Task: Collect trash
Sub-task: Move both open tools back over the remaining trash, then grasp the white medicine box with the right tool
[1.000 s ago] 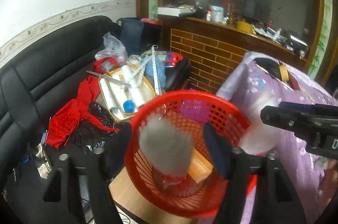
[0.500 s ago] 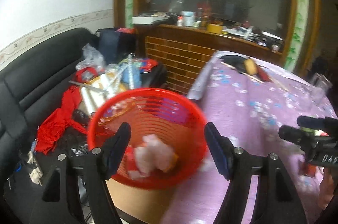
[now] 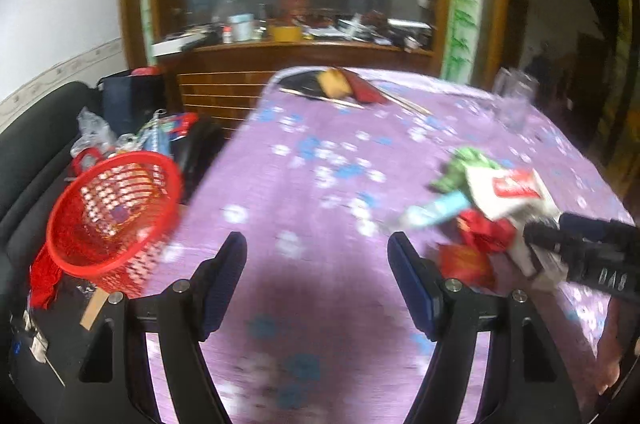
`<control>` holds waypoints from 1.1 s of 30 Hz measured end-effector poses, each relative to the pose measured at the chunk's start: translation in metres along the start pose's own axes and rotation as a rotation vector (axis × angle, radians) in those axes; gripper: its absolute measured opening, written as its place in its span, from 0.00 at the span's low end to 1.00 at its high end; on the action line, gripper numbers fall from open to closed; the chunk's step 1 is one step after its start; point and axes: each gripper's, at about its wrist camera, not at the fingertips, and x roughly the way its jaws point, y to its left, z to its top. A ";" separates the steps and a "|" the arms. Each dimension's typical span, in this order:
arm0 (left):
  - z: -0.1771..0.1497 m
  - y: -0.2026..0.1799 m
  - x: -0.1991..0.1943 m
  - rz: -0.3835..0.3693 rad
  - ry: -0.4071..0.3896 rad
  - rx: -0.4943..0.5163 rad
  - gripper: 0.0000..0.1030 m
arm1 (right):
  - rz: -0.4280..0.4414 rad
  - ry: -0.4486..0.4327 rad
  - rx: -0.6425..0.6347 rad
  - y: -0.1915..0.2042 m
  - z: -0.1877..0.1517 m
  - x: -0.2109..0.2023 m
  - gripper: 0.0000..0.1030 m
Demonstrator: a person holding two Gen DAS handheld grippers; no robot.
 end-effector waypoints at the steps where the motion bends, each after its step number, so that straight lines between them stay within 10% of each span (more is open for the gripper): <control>1: -0.003 -0.013 0.002 -0.012 0.010 0.017 0.70 | -0.001 -0.004 0.029 -0.014 -0.003 -0.003 0.77; 14: -0.014 -0.068 0.015 -0.049 0.069 0.117 0.71 | 0.077 0.025 0.197 -0.112 -0.029 -0.020 0.75; 33: -0.005 -0.075 0.033 -0.117 0.150 0.121 0.73 | 0.120 0.098 0.156 -0.079 -0.035 0.018 0.54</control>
